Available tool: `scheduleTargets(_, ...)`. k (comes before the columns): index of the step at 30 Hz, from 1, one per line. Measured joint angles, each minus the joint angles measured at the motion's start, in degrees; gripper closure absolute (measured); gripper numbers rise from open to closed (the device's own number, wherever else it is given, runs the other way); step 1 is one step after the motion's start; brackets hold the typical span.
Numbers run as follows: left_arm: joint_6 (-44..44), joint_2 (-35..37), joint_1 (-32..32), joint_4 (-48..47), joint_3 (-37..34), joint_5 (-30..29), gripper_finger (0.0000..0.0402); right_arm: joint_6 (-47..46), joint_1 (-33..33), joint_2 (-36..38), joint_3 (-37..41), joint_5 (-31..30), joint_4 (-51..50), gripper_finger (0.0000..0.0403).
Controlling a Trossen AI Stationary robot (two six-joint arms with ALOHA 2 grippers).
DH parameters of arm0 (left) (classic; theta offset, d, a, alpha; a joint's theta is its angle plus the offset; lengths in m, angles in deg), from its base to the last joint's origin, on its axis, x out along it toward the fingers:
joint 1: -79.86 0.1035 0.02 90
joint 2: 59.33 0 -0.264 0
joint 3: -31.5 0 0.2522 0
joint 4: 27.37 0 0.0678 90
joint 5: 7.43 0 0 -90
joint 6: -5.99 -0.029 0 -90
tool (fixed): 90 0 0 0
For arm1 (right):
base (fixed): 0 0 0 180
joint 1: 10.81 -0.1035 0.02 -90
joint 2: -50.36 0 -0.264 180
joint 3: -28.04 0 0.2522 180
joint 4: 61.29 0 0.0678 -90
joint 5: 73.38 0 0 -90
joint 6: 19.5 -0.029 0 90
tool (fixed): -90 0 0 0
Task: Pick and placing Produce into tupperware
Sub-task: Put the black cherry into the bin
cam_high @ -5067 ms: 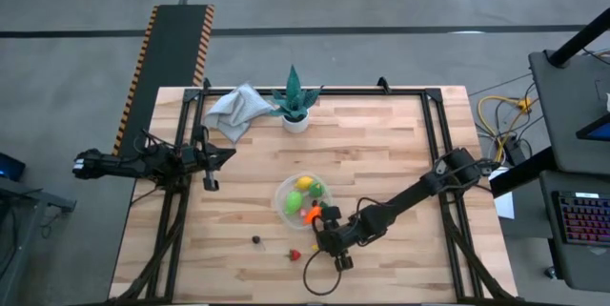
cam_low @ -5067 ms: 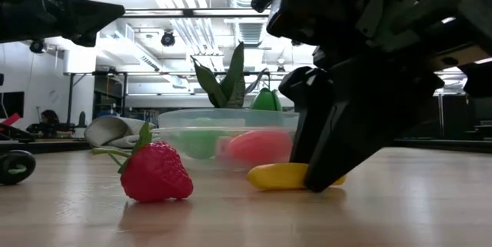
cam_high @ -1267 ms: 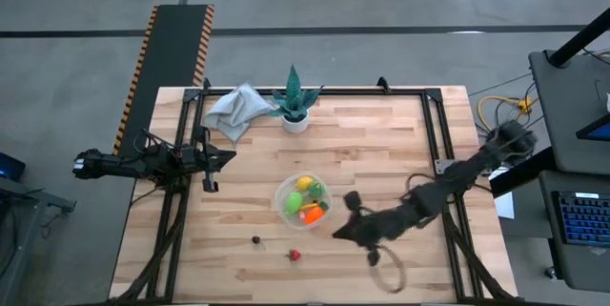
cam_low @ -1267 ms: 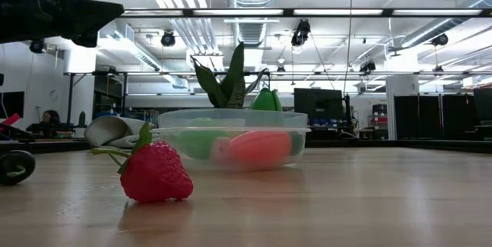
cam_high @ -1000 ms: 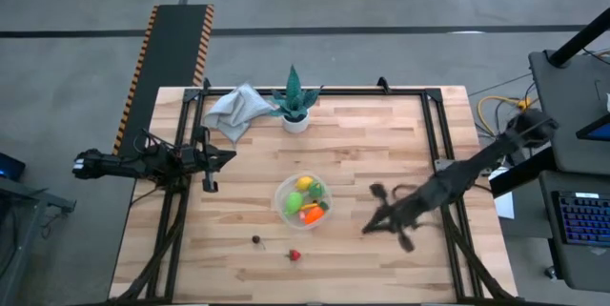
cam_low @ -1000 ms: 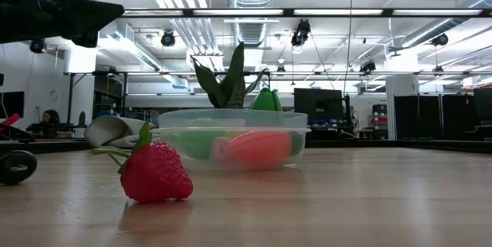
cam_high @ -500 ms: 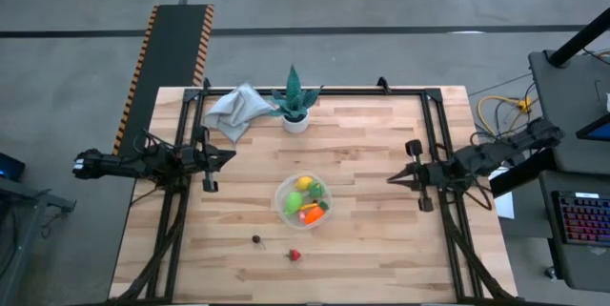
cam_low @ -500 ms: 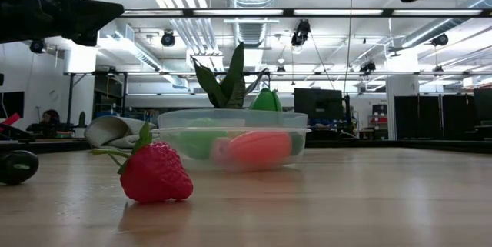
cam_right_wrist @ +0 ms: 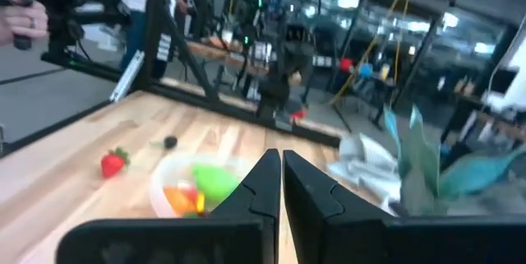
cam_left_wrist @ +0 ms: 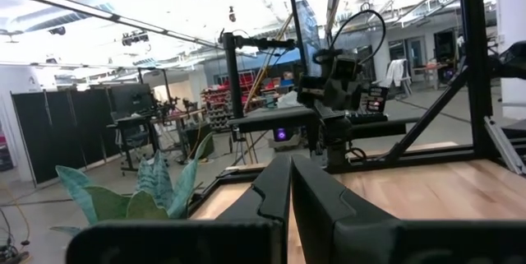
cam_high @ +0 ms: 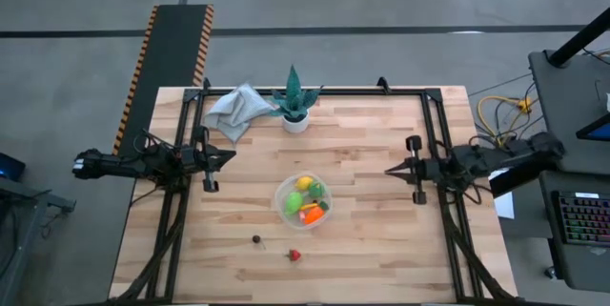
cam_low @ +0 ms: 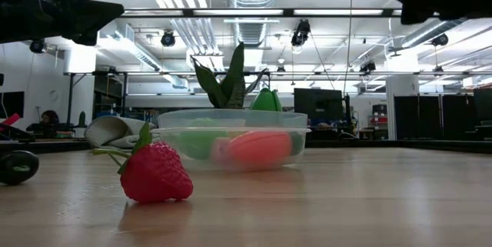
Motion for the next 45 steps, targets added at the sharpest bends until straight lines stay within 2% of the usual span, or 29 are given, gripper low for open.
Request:
scheduleTargets(5,-0.3,0.0,0.0,0.0,0.0,0.0,0.0402,-3.2,5.0,0.0,1.5,3.4,-1.2,0.0394)
scheduleTargets(10,-0.3,0.0,0.0,0.0,0.0,0.0,0.0402,-5.6,8.7,0.0,4.9,6.9,1.8,0.0394)
scheduleTargets(17,-0.3,0.0,0.0,0.0,0.0,0.3,0.0402,-5.1,12.0,0.0,6.0,7.4,6.2,0.0394)
scheduleTargets(20,-0.5,-0.2,0.0,2.1,0.0,2.8,0.0402,-6.1,12.3,-0.2,5.0,7.3,6.0,0.0394)
scheduleTargets(25,-0.2,-2.8,0.0,11.2,0.0,9.0,0.0396,-6.2,12.3,-0.2,4.0,7.4,6.1,0.0394)
scheduleTargets(29,-0.5,-6.7,0.0,15.4,0.2,10.1,0.0350,-6.2,12.3,-0.1,3.9,7.4,6.0,0.0394)
scheduleTargets(37,-0.5,-17.4,0.0,14.4,8.9,15.2,0.0193,-6.2,12.3,-0.2,3.9,7.4,5.9,0.0394)
scheduleTargets(40,-0.2,-22.2,-0.1,10.9,15.3,15.8,0.0171,-6.2,12.3,-0.2,3.9,7.4,5.9,0.0394)
scheduleTargets(45,-0.1,-32.0,-2.0,-6.0,29.0,15.7,0.0167,-6.2,12.3,-0.2,3.8,7.4,5.6,0.0394)
